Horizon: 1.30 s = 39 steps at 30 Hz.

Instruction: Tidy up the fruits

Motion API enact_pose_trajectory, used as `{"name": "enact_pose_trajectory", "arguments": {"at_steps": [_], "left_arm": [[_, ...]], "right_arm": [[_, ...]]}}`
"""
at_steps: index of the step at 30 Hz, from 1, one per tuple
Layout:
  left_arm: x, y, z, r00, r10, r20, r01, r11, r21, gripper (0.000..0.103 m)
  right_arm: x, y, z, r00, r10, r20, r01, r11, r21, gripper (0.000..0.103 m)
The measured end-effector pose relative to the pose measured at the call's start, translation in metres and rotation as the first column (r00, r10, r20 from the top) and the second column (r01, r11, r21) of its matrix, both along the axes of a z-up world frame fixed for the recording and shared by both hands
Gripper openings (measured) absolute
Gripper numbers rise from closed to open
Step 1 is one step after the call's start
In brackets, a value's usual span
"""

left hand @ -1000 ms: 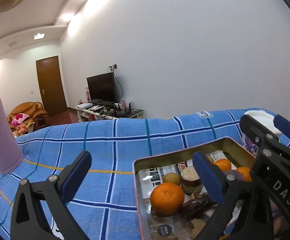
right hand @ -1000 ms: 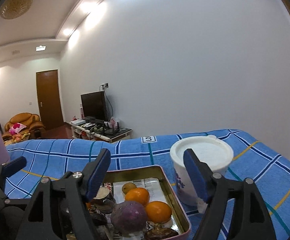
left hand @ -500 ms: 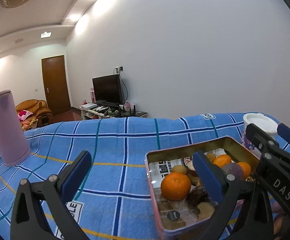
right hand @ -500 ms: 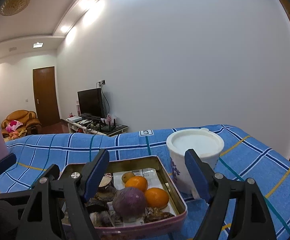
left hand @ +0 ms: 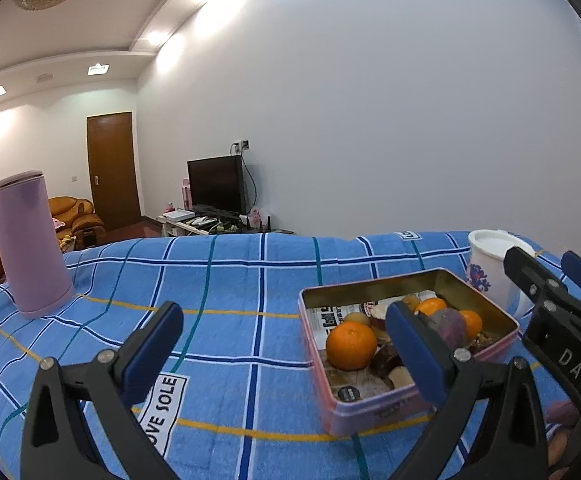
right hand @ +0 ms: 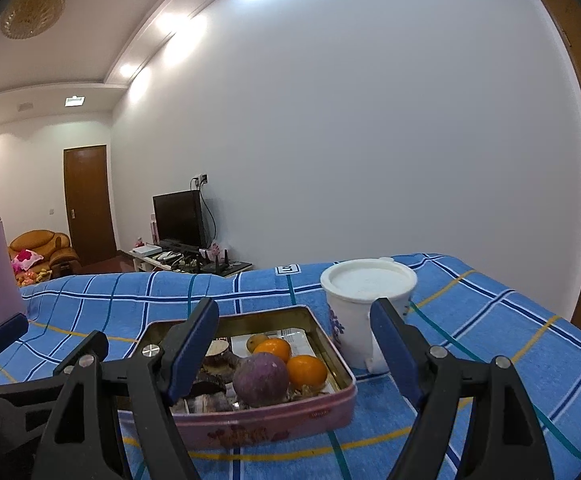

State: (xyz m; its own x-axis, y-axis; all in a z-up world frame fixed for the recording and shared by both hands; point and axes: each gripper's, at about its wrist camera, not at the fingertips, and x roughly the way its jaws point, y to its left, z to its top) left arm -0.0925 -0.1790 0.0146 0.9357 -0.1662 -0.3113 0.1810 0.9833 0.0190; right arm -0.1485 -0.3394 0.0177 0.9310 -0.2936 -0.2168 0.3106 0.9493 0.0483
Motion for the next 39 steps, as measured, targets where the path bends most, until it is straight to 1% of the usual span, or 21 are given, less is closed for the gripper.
{"name": "enact_pose_trajectory", "arguments": {"at_steps": [8, 11, 14, 23, 39], "left_arm": [[-0.010, 0.007, 0.000, 1.000, -0.005, 0.001, 0.005, 1.000, -0.016, 0.103], [-0.011, 0.007, 0.000, 1.000, -0.007, 0.005, 0.007, 1.000, -0.012, 0.103], [-0.012, 0.007, 0.001, 1.000, -0.005, 0.010, 0.005, 1.000, -0.012, 0.103], [-0.011, 0.007, 0.000, 1.000, 0.022, -0.003, -0.022, 1.000, -0.009, 0.103], [-0.015, 0.004, 0.000, 1.000, 0.013, 0.021, -0.013, 1.000, 0.009, 0.103]], "right_arm": [[-0.029, 0.009, 0.005, 0.997, -0.037, 0.063, 0.039, 0.999, -0.023, 0.080], [-0.041, 0.009, 0.007, 0.993, -0.066, 0.101, 0.068, 0.998, -0.013, 0.089], [-0.048, 0.007, 0.008, 0.988, -0.084, 0.127, 0.085, 0.996, -0.008, 0.090], [-0.045, 0.007, 0.008, 0.990, -0.079, 0.113, 0.081, 0.997, -0.013, 0.090], [-0.049, 0.009, 0.010, 0.989, -0.086, 0.118, 0.088, 0.996, -0.017, 0.090]]}}
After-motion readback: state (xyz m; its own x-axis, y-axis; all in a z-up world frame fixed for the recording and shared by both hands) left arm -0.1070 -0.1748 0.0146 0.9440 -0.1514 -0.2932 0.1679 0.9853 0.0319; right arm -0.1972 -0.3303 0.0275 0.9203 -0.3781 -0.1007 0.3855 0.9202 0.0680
